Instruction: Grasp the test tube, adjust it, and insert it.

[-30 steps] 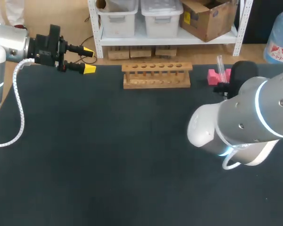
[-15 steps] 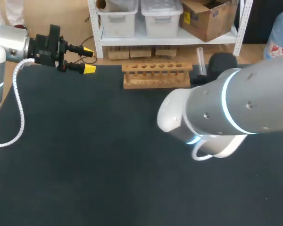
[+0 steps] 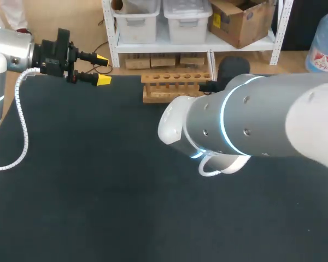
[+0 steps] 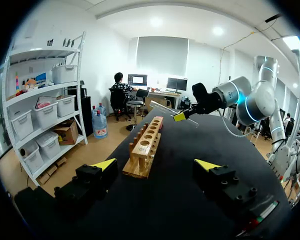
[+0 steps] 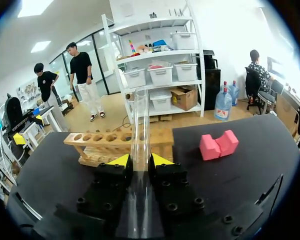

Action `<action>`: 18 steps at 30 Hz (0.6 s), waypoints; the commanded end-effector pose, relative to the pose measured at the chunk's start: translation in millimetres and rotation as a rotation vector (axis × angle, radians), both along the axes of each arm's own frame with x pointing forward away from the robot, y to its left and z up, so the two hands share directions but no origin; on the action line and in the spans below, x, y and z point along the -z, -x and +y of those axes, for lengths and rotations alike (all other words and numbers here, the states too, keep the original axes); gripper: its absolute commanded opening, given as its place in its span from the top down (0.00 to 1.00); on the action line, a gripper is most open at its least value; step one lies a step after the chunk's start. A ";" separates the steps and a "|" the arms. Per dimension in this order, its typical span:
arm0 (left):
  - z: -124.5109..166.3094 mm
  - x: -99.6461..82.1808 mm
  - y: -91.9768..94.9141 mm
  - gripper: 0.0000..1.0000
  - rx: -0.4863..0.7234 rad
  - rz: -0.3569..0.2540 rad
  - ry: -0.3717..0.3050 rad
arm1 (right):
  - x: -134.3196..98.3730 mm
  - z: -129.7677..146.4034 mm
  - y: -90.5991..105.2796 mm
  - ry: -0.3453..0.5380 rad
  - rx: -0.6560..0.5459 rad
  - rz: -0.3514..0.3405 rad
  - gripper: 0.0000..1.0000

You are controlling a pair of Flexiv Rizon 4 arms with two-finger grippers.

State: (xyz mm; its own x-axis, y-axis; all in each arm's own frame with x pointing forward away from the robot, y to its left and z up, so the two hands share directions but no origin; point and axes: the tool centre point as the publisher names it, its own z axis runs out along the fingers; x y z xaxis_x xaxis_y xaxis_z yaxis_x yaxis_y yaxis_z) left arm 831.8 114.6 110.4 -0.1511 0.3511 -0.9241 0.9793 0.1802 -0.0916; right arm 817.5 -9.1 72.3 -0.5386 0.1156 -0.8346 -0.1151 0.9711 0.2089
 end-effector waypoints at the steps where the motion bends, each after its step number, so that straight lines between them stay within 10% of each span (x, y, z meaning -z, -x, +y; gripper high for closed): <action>1: 0.2 0.7 2.8 0.00 -0.005 -0.006 0.002 | 5.3 10.7 -5.6 -0.013 -0.025 -0.011 1.00; 18: 0.2 0.7 2.8 0.00 -0.005 -0.006 0.002 | 20.7 31.2 -15.4 -0.046 -0.055 0.016 1.00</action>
State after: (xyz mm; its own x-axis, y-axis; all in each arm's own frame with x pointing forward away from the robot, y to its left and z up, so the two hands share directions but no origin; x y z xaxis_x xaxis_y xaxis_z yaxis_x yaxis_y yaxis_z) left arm 831.8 114.6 110.4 -0.1511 0.3511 -0.9241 0.9793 0.1802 -0.0917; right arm 831.4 24.1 53.6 -0.5612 0.1216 -0.8187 -0.1538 0.9566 0.2476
